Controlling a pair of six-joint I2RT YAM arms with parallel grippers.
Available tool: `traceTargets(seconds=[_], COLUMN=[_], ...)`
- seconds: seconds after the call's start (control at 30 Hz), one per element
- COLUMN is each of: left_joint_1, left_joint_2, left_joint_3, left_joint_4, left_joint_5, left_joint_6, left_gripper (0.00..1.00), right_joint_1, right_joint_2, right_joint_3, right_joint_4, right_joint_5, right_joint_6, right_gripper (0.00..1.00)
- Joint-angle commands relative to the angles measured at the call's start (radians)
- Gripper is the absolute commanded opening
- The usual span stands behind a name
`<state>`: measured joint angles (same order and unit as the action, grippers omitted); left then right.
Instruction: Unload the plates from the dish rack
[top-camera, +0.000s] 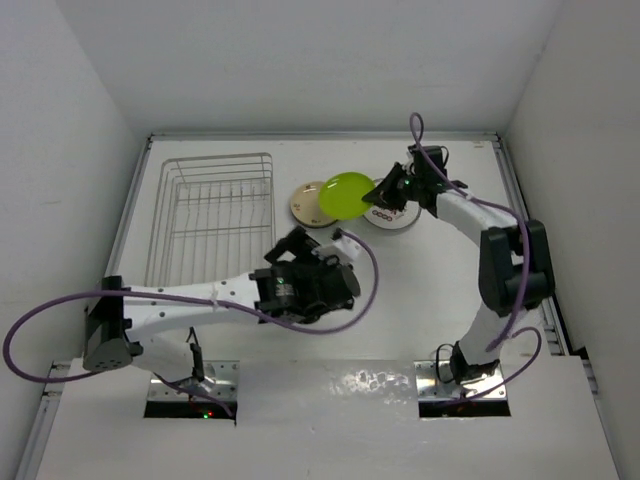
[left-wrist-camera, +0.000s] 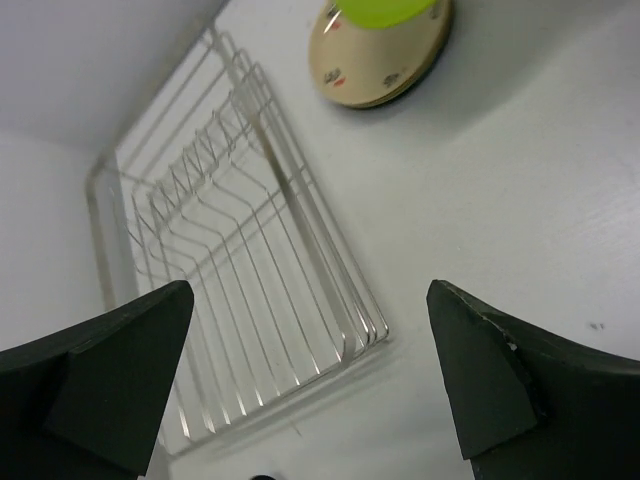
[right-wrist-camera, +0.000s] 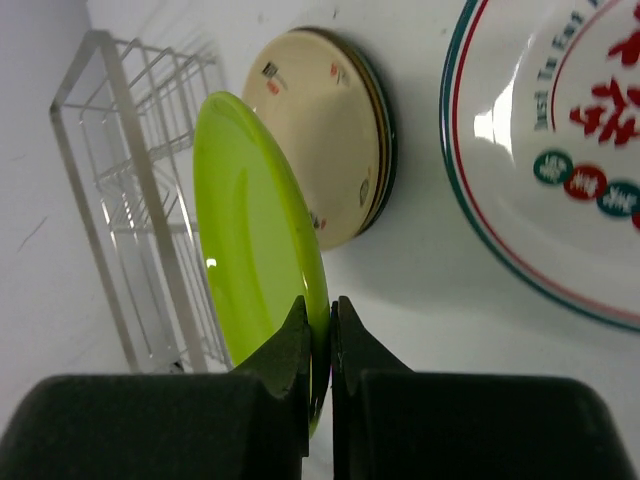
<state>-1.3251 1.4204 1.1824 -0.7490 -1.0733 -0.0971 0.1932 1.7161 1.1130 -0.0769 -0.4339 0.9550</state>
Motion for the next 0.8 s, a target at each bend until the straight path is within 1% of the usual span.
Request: traceTargets(seconds=[0.0,0.03,0.07,0.1,0.13,0.17,0.2,0.3,0.37,0.43,0.53,0.57,0.63,0.7,0.73,0.77], left_joint_1=[0.174,0.258,0.301,0.376,0.413,0.455,0.534,0.628,0.636,0.638,0.639,0.641,0.641,0.642,0.642,0.642], left_joint_2=[-0.15,-0.182,-0.217,-0.289,-0.325,-0.393,-0.425,-0.518,-0.57,-0.592,-0.61,-0.615,-0.626,-0.635,-0.638,-0.64], left_joint_3=[-0.026,-0.041,-0.061,-0.069,-0.076,-0.092,-0.098,-0.13,-0.193,-0.257,-0.308,-0.317,-0.345,-0.362,-0.365,-0.368], left_joint_4=[-0.098,-0.037,-0.011,0.034,0.054,0.068,0.074,0.075,0.111,0.126,0.129,0.125,0.126,0.126,0.129,0.132], left_joint_5=[-0.001,0.072,0.111,0.193,0.229,0.257,0.3,0.297,0.265,0.257,0.239,0.228,0.222,0.223,0.226,0.233], left_joint_6=[-0.253,-0.245,-0.237,-0.236,-0.231,-0.23,-0.227,-0.216,-0.211,-0.222,-0.23,-0.23,-0.23,-0.227,-0.224,-0.222], left_gripper=[1.0,1.0,1.0,1.0,1.0,1.0,1.0,1.0,1.0,1.0,1.0,1.0,1.0,1.0,1.0,1.0], right_joint_1=[0.014,0.015,0.018,0.023,0.029,0.034,0.046,0.078,0.1,0.112,0.14,0.155,0.169,0.192,0.201,0.216], right_joint_2=[0.089,0.153,0.183,0.207,0.255,0.275,0.293,0.362,0.408,0.431,0.454,0.462,0.467,0.462,0.461,0.459], right_joint_3=[0.151,0.186,0.247,0.277,0.331,0.358,0.381,0.442,0.499,0.511,0.521,0.53,0.564,0.591,0.599,0.608], right_joint_4=[-0.01,-0.024,-0.044,-0.058,-0.092,-0.107,-0.124,-0.159,-0.193,-0.204,-0.199,-0.207,-0.248,-0.296,-0.311,-0.328], right_joint_5=[0.033,0.035,0.034,0.041,0.052,0.064,0.084,0.109,0.144,0.149,0.159,0.164,0.193,0.23,0.274,0.294], right_joint_6=[-0.03,-0.035,-0.036,-0.039,-0.05,-0.058,-0.064,-0.064,-0.07,-0.062,-0.055,-0.064,-0.078,-0.107,-0.117,-0.137], right_gripper=[0.0,0.0,0.0,0.0,0.0,0.0,0.01,0.02,0.03,0.04,0.12,0.3,0.51,0.6,0.69,0.73])
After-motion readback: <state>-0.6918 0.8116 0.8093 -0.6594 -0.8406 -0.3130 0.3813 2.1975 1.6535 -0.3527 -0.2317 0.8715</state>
